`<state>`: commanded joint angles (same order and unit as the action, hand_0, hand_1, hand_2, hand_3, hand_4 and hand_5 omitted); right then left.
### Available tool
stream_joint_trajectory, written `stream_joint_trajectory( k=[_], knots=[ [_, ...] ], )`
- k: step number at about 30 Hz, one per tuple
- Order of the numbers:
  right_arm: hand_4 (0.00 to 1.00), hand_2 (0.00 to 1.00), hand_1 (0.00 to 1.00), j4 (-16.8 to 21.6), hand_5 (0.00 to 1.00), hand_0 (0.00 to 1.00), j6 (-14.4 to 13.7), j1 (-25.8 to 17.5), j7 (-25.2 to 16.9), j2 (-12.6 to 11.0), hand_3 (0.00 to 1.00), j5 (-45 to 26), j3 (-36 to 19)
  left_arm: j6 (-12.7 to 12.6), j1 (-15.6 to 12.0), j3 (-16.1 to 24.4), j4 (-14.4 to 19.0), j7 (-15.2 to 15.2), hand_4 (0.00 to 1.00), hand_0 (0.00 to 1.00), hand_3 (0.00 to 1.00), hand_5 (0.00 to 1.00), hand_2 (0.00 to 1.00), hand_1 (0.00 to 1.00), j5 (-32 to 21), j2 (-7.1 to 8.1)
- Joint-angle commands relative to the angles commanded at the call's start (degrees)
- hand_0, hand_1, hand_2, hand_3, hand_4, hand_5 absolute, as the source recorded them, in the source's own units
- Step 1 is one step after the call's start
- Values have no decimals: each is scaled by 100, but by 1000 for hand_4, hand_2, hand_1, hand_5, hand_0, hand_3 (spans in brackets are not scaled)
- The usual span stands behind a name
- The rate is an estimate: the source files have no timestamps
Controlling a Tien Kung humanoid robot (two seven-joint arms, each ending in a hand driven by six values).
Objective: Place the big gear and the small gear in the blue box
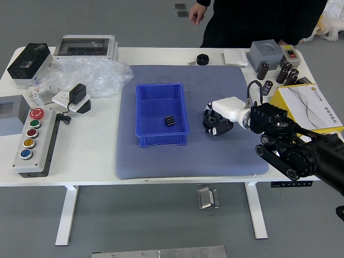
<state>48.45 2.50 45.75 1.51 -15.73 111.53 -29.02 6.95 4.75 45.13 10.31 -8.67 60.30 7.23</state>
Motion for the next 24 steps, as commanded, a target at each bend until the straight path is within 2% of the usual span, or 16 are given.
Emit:
stream_joint_trajectory(
  k=[3,4,9,10,16,24],
  knots=[
    [633,592,482,-2,368,516,-81,-7,-10,2,656,-15,22,1,2,4,0,1,701,862,836,295,814,832,6,-2],
    [537,537,450,-3,332,504,-115,-9,-14,2,641,-17,29,1,3,4,0,0,702,862,836,295,814,832,7,-2],
    [537,537,450,-6,332,504,-252,-17,-40,3,641,-10,54,0,3,4,0,-1,702,862,836,295,814,832,4,2],
    [499,518,444,-7,310,525,-272,-19,-43,2,635,-7,59,-1,3,5,0,-1,701,862,836,295,814,831,1,2],
    [475,512,436,-6,293,547,-366,-30,-56,-4,633,1,76,-3,1,4,0,2,702,862,836,297,814,831,-10,3],
    [468,513,439,-22,284,554,-338,-30,-57,-5,639,-9,76,1,-1,22,0,3,702,862,836,296,814,832,-2,-6]
  ],
)
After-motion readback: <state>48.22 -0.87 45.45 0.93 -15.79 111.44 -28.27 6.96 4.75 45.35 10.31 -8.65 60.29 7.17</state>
